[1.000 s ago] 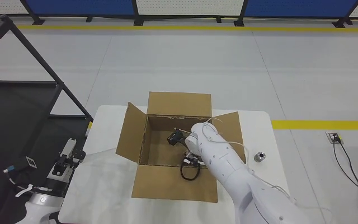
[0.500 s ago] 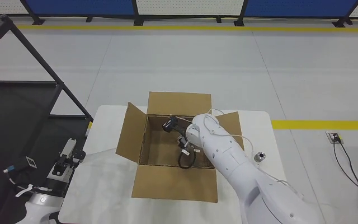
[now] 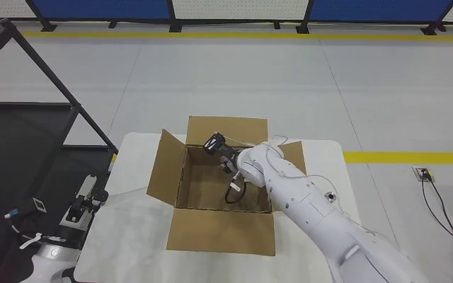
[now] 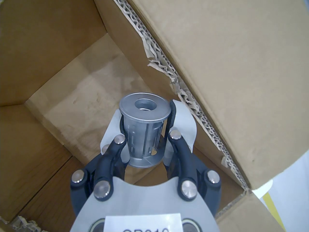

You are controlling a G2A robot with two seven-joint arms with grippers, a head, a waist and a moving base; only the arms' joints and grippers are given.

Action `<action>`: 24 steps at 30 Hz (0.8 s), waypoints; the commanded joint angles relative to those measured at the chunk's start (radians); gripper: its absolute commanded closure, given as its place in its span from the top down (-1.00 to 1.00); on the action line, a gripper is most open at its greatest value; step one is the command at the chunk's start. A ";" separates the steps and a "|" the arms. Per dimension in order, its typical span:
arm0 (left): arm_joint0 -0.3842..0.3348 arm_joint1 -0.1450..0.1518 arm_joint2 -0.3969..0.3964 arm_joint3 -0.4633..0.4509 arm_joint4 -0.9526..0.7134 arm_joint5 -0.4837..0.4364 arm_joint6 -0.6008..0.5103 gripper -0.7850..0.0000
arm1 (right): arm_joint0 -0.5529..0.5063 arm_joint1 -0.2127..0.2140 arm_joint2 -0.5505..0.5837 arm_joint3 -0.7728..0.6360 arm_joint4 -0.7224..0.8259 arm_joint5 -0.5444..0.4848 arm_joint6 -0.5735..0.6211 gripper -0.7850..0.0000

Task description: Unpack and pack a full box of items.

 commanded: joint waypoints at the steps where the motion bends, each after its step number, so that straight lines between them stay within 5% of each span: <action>1: 0.000 0.000 0.000 0.000 0.000 0.000 0.000 1.00 | -0.105 0.077 0.088 -0.276 -0.091 0.007 0.076 -1.00; 6: 0.000 0.000 0.000 0.000 0.000 0.000 0.000 1.00 | -0.462 0.223 0.377 -0.849 -0.277 -0.093 0.222 -1.00; 12: 0.000 0.000 0.000 0.000 0.000 0.000 0.000 1.00 | -0.809 0.292 0.631 -1.149 -0.412 -0.152 0.041 -1.00; 18: 0.000 0.000 0.000 0.000 0.000 0.000 0.000 1.00 | -1.161 0.329 0.886 -1.216 -0.488 -0.132 -0.411 -1.00; 24: 0.000 0.000 0.000 0.000 0.000 0.000 0.000 1.00 | -1.491 0.341 1.086 -1.065 -0.460 -0.083 -1.065 -1.00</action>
